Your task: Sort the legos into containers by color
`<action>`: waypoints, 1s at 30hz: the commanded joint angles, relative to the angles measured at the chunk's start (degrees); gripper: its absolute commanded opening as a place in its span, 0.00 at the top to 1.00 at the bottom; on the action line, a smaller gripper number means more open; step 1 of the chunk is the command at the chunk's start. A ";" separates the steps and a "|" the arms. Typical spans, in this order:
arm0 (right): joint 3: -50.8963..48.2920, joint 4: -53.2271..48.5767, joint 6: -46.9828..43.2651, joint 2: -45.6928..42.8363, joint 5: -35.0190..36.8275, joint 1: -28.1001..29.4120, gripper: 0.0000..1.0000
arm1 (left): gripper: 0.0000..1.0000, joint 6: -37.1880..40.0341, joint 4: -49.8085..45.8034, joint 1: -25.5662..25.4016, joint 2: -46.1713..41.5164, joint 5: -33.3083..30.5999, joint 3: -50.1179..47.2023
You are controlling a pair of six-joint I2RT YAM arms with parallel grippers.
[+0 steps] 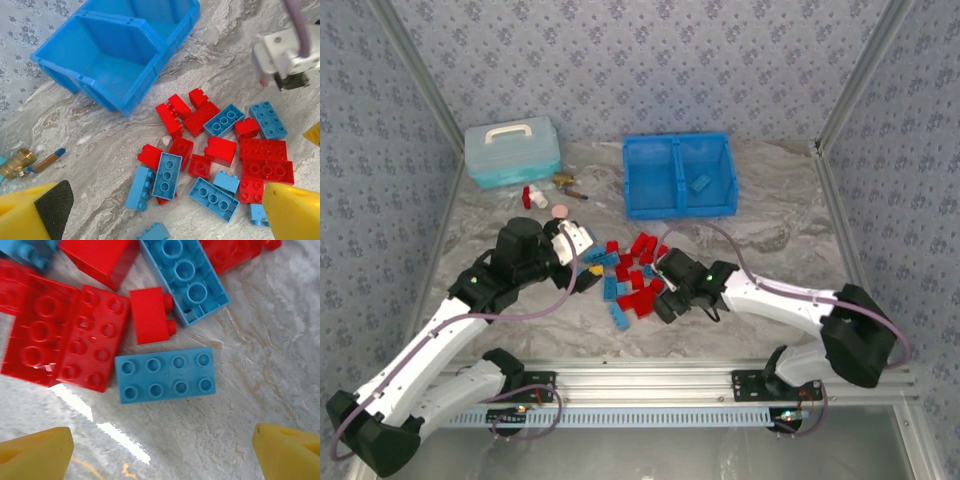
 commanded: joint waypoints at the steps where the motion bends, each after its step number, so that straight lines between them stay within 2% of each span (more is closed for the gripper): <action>1: 2.57 0.68 -2.06 3.41 -3.85 -2.27 0.05 | 0.01 0.86 0.83 0.36 0.26 -1.31 -0.17; 9: 2.24 3.99 -1.34 8.17 -4.66 -3.19 0.09 | 0.01 0.86 0.71 0.41 0.27 -1.62 -0.10; 12: 2.07 4.47 -0.65 9.68 -4.43 -3.96 0.22 | 0.01 0.77 0.78 0.39 0.34 -1.36 -0.11; 14: 2.14 4.78 -0.54 10.16 -4.19 -4.13 0.26 | 0.01 0.77 0.80 0.44 0.36 -1.24 -0.11; 21: 2.90 5.46 -2.20 12.42 -5.90 -4.27 0.20 | 0.01 0.86 0.72 0.45 0.50 -1.39 -0.11; 30: 3.94 5.23 -2.28 14.17 -6.30 -4.62 0.47 | 0.01 0.95 0.63 0.45 0.61 -1.63 -0.13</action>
